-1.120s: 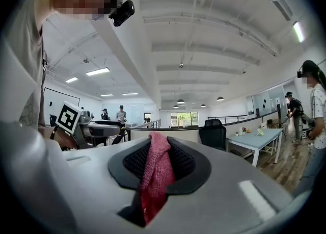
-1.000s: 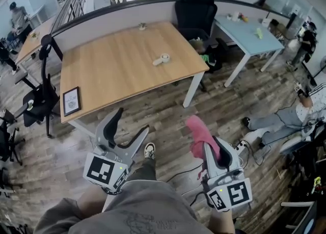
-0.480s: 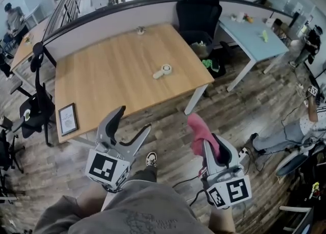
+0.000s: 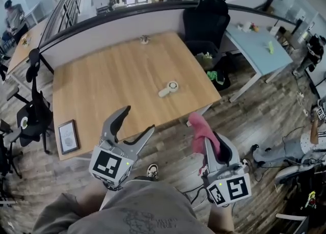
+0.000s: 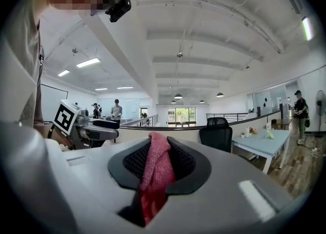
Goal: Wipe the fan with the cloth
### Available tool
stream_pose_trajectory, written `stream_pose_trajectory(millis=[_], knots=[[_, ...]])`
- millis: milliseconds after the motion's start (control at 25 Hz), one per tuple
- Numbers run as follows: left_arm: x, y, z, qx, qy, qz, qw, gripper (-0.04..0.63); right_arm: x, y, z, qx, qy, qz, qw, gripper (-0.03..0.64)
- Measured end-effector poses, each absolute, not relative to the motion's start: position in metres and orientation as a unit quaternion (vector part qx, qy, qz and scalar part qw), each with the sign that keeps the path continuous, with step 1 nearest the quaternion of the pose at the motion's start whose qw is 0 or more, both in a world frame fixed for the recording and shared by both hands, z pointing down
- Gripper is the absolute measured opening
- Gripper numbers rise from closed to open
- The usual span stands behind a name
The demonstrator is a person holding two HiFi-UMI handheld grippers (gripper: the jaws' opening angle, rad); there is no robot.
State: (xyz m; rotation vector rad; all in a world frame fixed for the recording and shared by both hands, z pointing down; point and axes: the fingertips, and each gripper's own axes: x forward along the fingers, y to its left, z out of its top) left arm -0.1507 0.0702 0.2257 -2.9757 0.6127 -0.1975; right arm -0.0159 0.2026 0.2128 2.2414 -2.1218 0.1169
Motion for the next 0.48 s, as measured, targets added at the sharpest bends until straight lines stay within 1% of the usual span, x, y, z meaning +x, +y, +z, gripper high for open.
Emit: stream_pose_trajectory(millis=[80,280,480], knots=[[-0.148,0.056,0.229,-0.977,0.198,-0.067,0.049,0.333,-0.014,0.186,0.215,0.724,-0.688,0.041,0.027,0.072],[-0.141,0.034,0.239,-0.976,0.204,-0.079,0.012,0.333,-0.010,0.155,0.221,0.720,-0.692,0.046,0.037,0.072],[-0.133,0.013,0.248,-0.975,0.203,-0.084,0.010,0.333,0.000,0.131,0.229,0.719,-0.692,0.050,0.041,0.072]])
